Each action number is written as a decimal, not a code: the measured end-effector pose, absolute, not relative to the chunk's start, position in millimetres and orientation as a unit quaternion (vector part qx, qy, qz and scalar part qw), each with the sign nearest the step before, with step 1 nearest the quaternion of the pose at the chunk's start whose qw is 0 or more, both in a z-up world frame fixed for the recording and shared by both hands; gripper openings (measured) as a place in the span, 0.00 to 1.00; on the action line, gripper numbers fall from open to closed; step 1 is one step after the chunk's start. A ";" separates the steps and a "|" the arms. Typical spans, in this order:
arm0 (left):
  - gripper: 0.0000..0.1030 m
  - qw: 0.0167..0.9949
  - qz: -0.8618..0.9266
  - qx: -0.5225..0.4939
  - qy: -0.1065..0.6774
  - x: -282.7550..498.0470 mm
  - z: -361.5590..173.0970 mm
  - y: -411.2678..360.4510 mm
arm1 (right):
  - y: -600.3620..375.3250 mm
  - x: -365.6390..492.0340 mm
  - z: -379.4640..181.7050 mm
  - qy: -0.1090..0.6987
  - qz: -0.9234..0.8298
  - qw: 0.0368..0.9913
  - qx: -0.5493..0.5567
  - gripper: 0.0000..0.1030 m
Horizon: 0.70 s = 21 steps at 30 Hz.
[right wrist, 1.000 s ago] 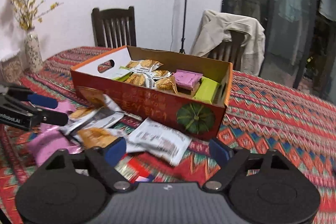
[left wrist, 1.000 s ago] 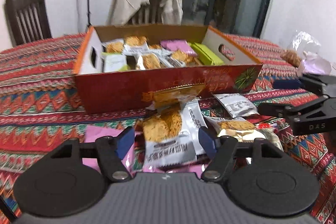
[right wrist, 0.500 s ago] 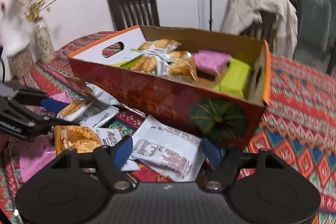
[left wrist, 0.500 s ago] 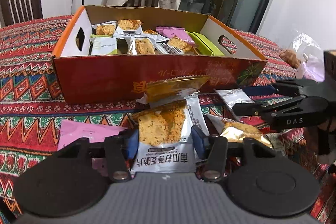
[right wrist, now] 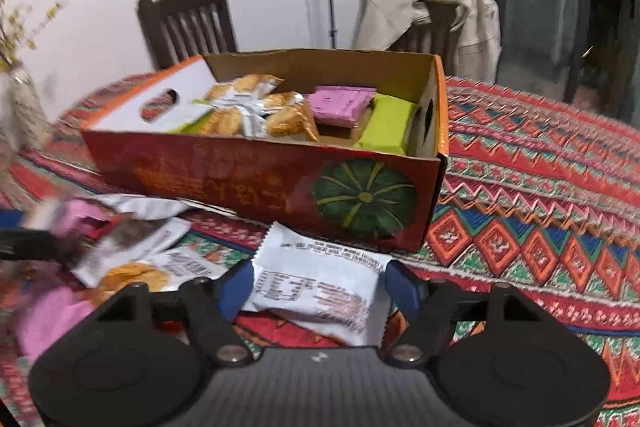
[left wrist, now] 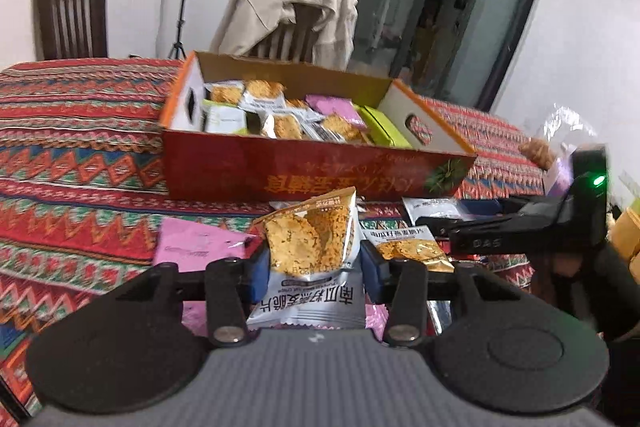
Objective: Organize snacks
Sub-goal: 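Carry the cookie packet and white packet into the box and open both tools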
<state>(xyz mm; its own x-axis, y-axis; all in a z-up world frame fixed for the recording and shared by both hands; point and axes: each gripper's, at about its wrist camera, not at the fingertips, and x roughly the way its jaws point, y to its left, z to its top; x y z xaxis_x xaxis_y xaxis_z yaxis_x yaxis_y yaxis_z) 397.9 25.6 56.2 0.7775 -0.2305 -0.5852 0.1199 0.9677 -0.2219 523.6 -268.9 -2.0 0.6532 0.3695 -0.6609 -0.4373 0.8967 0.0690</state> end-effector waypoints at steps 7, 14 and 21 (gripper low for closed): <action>0.44 0.946 -0.070 -0.096 0.302 363.6 66.8 42.0 | -280.0 517.4 -4.2 0.346 0.186 0.918 -0.047 0.38; 0.44 0.948 -0.068 -0.107 0.292 340.9 71.8 42.9 | -290.5 490.6 1.7 0.315 0.197 0.928 -0.021 0.12; 0.44 0.952 -0.065 -0.106 0.281 313.3 78.3 41.2 | -304.6 424.2 36.4 0.271 0.193 0.943 -0.017 0.12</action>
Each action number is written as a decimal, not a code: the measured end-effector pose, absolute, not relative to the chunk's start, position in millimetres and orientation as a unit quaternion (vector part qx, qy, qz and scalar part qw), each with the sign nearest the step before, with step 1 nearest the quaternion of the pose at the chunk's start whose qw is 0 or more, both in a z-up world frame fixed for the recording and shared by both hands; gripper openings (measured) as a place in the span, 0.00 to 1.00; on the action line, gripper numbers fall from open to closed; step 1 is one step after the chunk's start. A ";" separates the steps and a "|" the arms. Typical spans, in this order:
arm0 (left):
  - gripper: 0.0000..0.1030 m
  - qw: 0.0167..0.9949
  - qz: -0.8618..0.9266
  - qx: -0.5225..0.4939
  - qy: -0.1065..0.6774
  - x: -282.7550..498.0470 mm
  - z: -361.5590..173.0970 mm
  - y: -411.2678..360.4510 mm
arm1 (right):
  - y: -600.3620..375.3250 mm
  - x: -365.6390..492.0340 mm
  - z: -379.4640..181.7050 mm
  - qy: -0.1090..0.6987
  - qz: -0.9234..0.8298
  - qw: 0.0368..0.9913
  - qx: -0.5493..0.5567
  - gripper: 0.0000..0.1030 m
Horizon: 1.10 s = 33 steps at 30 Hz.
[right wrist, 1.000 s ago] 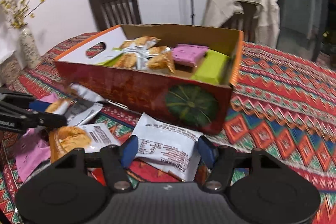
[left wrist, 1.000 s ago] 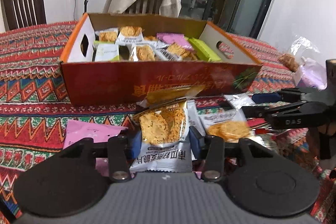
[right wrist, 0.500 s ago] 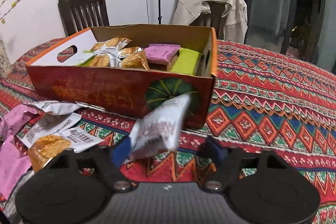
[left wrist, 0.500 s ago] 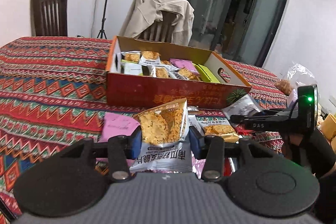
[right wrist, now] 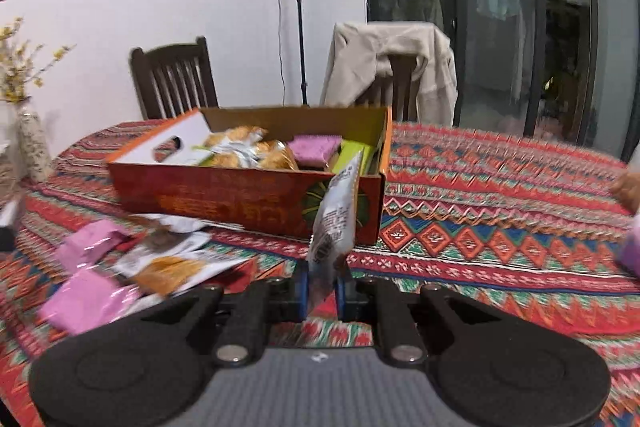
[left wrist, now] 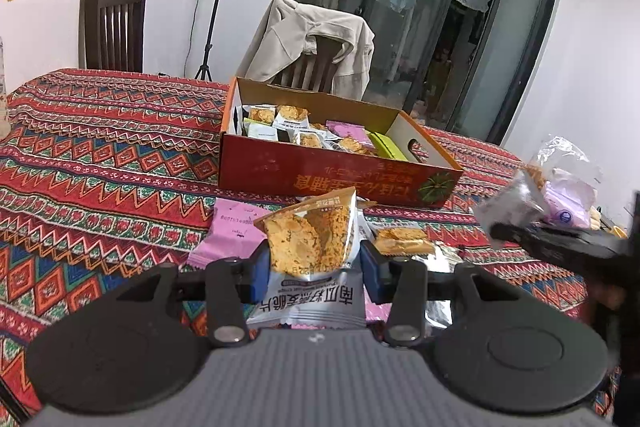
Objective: Organize snacks
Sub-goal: 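Carry the cookie packet and white packet into the box and open both tools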
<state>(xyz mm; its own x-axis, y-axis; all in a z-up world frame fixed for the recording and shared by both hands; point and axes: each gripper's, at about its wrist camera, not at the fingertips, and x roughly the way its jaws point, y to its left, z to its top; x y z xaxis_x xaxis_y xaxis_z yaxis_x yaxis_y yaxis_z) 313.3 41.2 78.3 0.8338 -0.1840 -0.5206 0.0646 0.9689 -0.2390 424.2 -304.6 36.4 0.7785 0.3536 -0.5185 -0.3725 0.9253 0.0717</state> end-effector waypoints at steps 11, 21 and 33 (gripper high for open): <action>0.44 0.953 -0.082 -0.092 0.276 305.1 80.5 27.9 | -322.2 343.4 37.9 0.286 0.214 0.934 0.017 0.12; 0.44 0.960 -0.089 -0.074 0.255 380.6 113.0 42.4 | -320.2 382.1 71.5 0.248 0.263 0.932 0.035 0.12; 0.45 0.943 -0.099 -0.033 0.316 561.9 94.2 18.9 | -249.8 555.6 86.9 0.284 0.308 0.908 0.013 0.12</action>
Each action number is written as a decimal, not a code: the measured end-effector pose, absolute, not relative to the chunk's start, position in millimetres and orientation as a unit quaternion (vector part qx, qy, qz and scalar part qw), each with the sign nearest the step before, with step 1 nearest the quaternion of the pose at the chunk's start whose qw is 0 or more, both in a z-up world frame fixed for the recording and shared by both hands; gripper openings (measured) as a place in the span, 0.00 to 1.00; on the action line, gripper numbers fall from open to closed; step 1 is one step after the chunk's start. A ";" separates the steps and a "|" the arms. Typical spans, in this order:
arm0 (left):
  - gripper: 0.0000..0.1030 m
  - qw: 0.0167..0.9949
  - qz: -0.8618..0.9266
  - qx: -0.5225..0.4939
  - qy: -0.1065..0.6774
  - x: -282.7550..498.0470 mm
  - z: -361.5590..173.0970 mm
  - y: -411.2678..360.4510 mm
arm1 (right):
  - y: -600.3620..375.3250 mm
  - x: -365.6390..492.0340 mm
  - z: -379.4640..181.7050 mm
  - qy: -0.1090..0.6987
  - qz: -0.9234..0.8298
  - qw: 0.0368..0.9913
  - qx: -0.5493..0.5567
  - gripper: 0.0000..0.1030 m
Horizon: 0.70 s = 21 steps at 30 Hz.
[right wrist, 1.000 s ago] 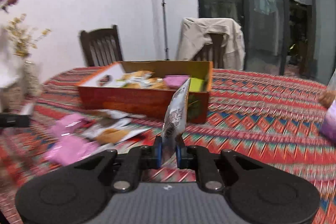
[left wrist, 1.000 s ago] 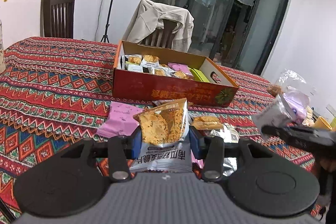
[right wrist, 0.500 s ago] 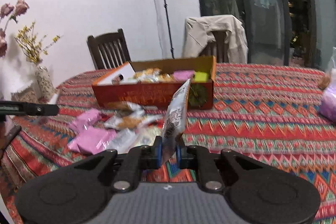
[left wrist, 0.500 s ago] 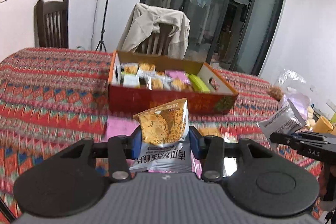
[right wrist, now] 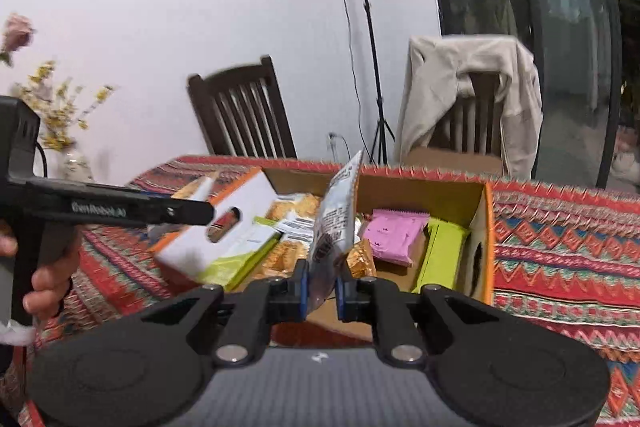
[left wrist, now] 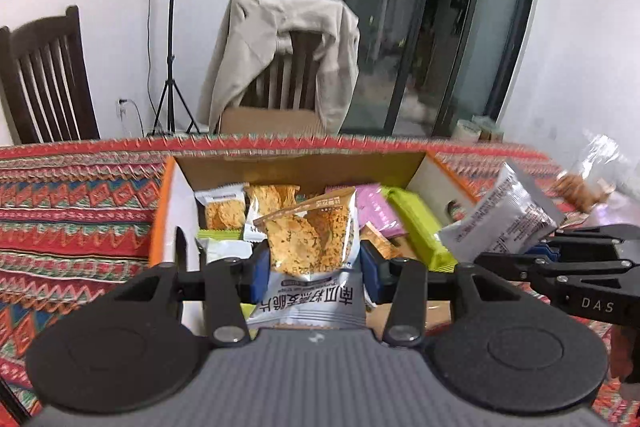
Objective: Organize snacks
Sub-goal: 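Carry the cookie packet and white packet into the box and open both tools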
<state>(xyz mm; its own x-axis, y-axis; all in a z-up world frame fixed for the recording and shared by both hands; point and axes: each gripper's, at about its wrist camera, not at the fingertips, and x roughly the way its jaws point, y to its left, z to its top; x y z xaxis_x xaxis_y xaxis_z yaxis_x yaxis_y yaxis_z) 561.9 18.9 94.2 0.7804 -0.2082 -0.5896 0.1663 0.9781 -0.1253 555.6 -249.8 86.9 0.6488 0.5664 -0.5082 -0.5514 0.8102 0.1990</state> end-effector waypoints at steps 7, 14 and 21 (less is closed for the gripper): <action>0.49 0.934 -0.103 -0.025 0.341 576.5 61.9 13.7 | -240.5 590.7 51.0 0.342 0.295 0.892 0.024 0.18; 0.65 0.946 -0.096 -0.021 0.310 549.8 89.1 30.7 | -251.7 574.1 61.6 0.316 0.267 0.910 0.007 0.43; 0.76 0.960 -0.083 -0.015 0.267 489.1 131.9 45.1 | -269.5 529.8 112.9 0.260 0.258 0.930 -0.014 0.55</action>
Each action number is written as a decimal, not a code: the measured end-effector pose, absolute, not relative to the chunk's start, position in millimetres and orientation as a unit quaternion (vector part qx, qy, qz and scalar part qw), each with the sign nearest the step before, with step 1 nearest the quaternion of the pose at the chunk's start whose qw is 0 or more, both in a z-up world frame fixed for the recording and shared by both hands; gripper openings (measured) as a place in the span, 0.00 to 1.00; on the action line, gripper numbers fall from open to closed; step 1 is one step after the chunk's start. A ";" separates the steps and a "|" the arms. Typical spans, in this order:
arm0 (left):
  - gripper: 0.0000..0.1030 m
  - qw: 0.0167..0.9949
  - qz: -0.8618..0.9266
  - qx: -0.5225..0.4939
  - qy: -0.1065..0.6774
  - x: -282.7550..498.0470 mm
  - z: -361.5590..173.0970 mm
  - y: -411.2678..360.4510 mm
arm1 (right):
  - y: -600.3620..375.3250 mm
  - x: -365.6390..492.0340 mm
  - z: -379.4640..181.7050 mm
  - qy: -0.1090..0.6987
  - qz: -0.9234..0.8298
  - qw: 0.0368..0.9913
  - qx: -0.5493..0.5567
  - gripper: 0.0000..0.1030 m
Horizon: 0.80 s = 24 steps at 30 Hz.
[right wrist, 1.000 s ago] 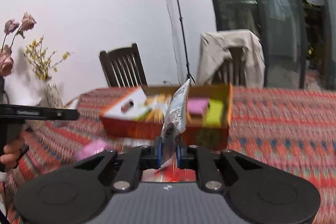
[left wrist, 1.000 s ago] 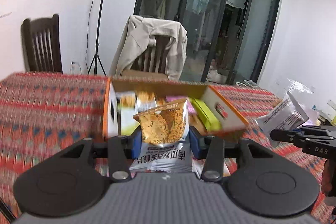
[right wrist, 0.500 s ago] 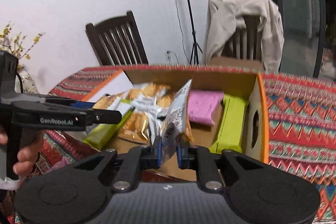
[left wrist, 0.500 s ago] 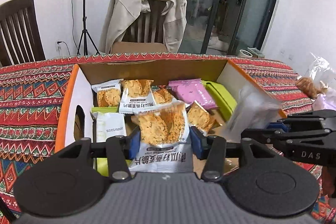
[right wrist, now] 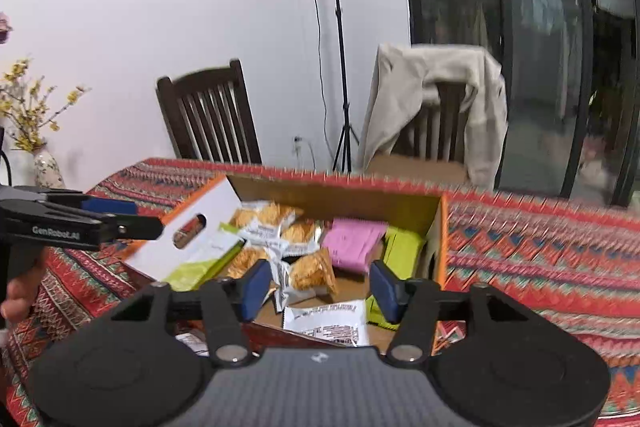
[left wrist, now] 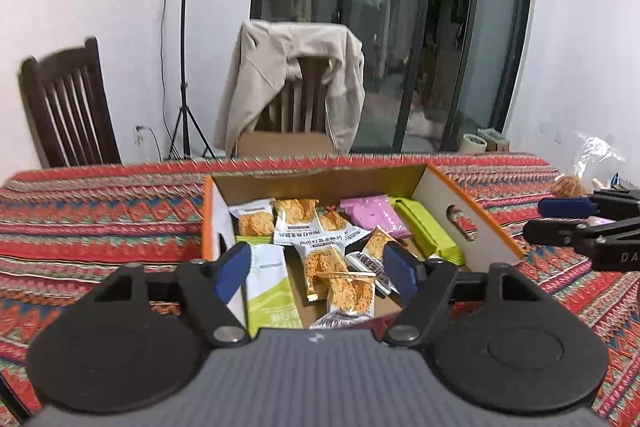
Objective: Organize snacks
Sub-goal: 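Withdraw both tools from the box toward the remaining snacks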
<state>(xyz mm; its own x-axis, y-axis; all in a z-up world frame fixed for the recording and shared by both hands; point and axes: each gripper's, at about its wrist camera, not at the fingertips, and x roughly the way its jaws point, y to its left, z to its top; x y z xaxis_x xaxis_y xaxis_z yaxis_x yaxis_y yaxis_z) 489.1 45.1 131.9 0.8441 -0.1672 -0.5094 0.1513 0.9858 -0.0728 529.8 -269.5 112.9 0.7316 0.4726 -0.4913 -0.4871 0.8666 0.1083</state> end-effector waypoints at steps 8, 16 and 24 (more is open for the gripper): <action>0.86 0.971 -0.071 -0.020 0.225 396.8 158.6 55.6 | -287.4 450.0 155.2 0.213 0.248 0.943 -0.054 0.70; 0.95 0.983 -0.051 -0.012 0.173 308.1 162.5 50.4 | -315.2 365.4 157.7 0.193 0.229 0.952 -0.070 0.80; 0.97 0.979 -0.058 -0.043 0.191 246.0 126.4 41.6 | -323.4 296.5 131.8 0.203 0.230 0.949 -0.072 0.83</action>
